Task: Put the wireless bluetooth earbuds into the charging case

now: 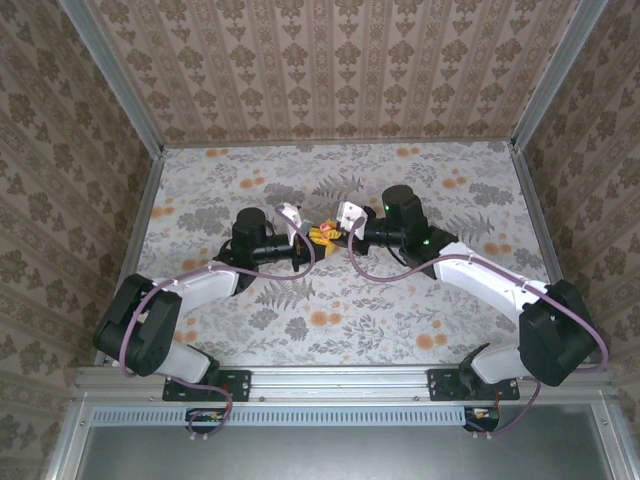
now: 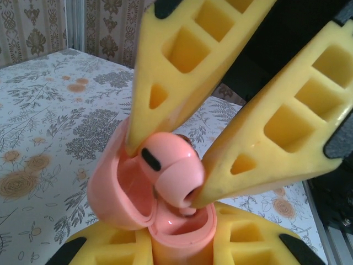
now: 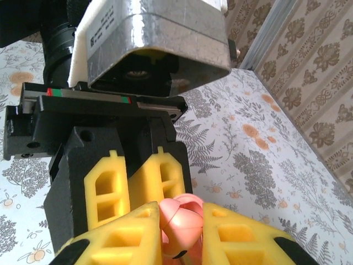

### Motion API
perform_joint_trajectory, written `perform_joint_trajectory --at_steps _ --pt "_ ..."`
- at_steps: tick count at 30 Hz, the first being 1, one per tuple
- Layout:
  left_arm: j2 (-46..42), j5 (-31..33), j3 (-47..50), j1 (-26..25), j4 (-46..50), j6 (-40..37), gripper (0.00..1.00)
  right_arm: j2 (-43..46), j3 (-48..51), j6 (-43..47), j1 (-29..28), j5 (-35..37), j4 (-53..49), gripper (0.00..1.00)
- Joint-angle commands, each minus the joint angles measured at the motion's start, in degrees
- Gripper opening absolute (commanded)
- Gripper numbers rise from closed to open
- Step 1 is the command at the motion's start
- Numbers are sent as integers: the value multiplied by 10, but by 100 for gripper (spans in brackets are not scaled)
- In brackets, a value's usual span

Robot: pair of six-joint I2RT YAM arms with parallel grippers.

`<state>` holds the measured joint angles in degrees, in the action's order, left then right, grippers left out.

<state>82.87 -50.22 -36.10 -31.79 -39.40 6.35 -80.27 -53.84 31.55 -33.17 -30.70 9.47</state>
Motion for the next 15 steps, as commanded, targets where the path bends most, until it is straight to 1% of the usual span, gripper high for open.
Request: perform_joint_trajectory --at_steps 1,5,10,15 --pt "-18 -9 -21 1 -37 -8 18 -17 -17 1 -13 -36 1 19" --pt "-20 -9 -20 1 -38 -8 18 -24 -19 6 -15 -38 -2 19" --pt "-26 -9 -19 1 -38 -9 18 -21 -19 31 -15 -30 -46 20" --pt "-28 -9 -17 1 -38 -11 18 -6 -11 41 -15 -27 -66 25"
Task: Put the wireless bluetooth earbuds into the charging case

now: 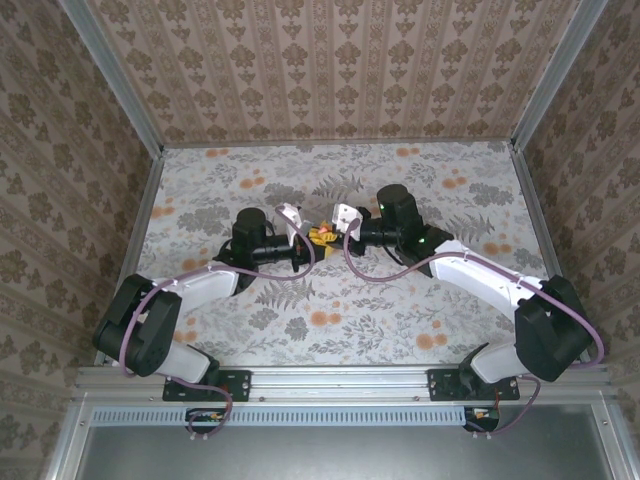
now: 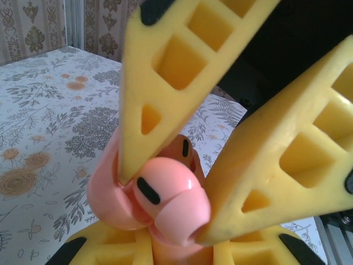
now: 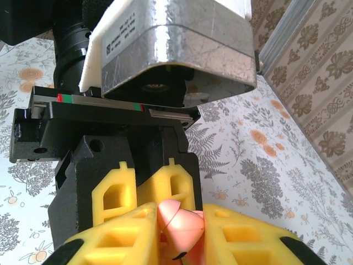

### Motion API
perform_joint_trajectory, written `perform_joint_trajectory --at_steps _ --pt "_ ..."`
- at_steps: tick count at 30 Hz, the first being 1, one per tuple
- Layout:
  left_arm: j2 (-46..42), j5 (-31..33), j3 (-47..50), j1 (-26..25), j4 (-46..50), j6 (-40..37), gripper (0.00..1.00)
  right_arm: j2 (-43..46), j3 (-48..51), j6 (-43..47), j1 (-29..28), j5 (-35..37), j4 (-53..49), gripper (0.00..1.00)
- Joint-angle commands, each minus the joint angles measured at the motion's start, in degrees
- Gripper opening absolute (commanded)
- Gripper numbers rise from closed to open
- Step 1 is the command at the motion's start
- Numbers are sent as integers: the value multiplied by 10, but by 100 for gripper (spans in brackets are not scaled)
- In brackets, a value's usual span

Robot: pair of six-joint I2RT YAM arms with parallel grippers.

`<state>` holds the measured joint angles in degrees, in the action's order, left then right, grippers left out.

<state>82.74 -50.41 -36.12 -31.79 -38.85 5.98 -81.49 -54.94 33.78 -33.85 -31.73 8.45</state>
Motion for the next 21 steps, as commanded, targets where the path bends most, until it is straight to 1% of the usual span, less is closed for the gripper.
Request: perform_joint_trajectory --at_steps 1,9,17,21 --pt "-27 -7 -16 1 -42 -8 18 8 1 19 -8 -18 -56 26" --pt "-26 -4 -17 1 -33 -18 18 13 5 11 -6 -18 -46 33" --pt "-34 1 -20 1 -5 -39 18 14 5 10 -5 -26 -51 34" --pt "-36 21 -18 1 11 -53 18 38 9 -3 -4 -34 -39 35"
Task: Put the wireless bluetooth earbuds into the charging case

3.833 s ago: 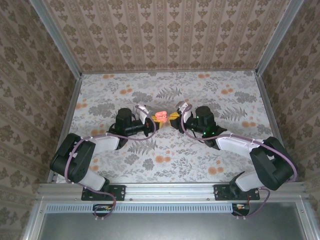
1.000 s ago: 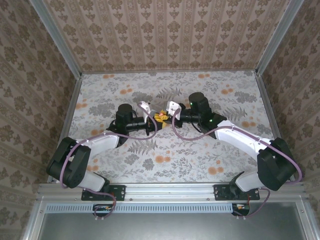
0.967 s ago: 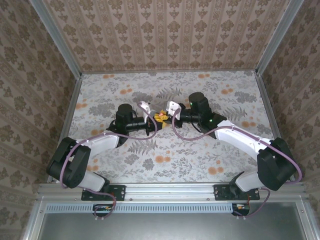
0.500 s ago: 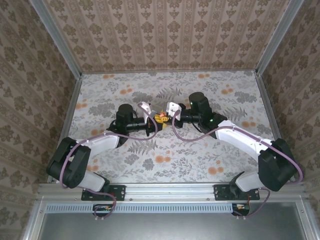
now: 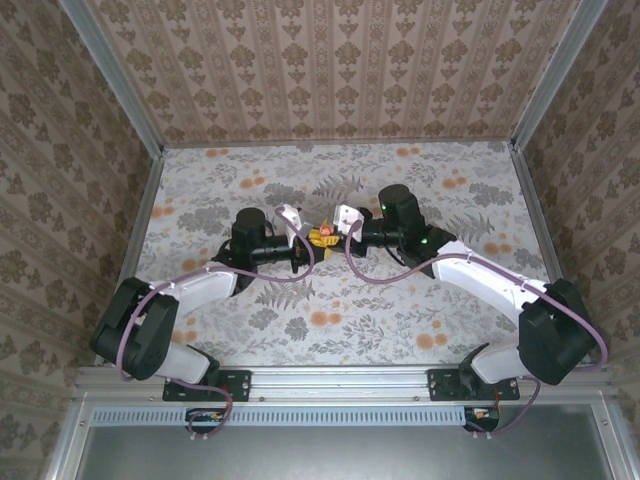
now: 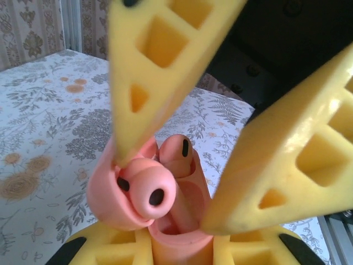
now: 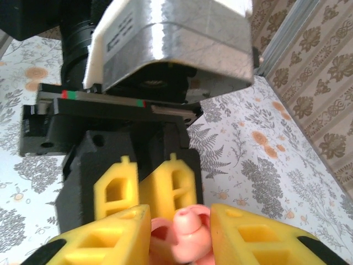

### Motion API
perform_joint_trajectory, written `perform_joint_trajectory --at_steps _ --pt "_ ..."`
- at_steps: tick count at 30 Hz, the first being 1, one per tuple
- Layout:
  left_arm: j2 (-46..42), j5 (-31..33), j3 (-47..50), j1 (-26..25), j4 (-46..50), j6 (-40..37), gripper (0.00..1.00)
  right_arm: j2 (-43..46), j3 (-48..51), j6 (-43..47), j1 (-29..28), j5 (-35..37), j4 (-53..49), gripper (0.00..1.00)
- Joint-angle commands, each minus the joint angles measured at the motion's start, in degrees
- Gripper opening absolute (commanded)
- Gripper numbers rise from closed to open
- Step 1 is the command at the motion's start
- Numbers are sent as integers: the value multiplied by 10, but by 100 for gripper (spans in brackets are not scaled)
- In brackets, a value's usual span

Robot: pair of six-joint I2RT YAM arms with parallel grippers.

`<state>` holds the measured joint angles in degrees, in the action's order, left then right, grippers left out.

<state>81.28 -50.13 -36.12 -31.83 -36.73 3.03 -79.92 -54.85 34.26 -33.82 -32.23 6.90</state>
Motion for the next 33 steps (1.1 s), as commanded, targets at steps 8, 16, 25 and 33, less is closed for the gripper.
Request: perform_joint_trajectory --at_steps 8,16,25,33 --pt "-21 68 0 1 -6 -52 18 46 25 -73 -2 -41 23 41" --pt "-20 73 0 1 0 -70 18 51 31 -152 -2 -23 54 44" --pt "-23 80 3 1 -5 -74 18 70 4 -355 -2 60 25 49" --pt "-22 72 1 2 -1 -81 18 110 -14 -589 -2 93 -90 45"
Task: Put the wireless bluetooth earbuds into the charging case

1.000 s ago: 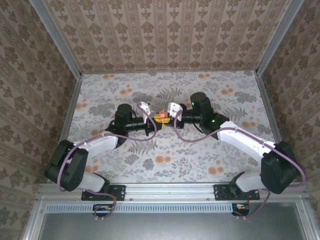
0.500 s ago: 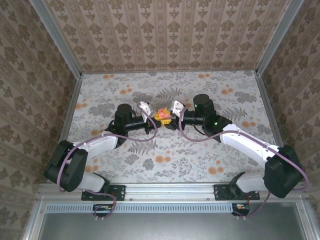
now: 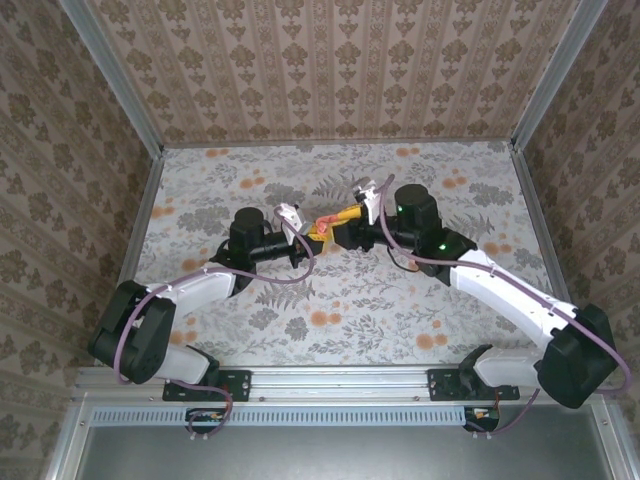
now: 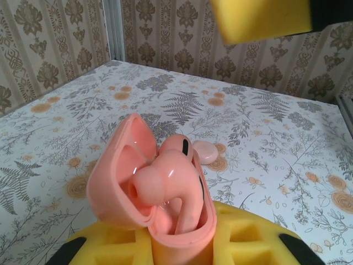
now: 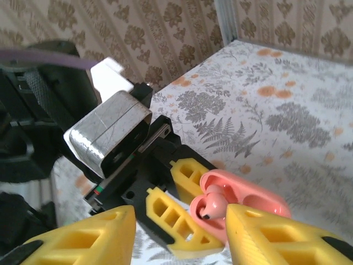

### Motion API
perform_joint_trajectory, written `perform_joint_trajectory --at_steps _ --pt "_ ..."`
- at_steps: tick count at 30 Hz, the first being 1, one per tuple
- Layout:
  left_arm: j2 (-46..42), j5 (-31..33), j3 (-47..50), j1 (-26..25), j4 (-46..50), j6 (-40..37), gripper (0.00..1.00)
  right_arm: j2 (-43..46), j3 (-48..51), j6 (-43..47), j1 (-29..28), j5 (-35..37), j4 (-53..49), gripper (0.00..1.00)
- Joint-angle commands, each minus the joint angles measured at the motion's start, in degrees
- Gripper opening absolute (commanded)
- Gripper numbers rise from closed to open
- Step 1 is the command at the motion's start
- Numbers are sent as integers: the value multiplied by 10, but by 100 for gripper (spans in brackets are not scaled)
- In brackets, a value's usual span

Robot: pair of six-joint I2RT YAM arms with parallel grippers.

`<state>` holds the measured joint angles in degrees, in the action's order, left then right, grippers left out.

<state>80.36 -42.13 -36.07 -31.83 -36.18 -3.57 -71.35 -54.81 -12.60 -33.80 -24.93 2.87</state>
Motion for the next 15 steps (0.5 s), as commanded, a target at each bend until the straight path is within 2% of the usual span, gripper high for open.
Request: perform_joint_trajectory --at_steps 1,7,15 --pt "-14 -9 0 2 -5 -14 18 29 -12 -139 -2 21 -52 45" --pt "-13 -13 -3 2 -6 -13 18 11 -31 -277 -2 9 -66 40" --pt "-13 -23 -5 2 -7 -10 18 -34 -81 -315 -4 3 -96 38"
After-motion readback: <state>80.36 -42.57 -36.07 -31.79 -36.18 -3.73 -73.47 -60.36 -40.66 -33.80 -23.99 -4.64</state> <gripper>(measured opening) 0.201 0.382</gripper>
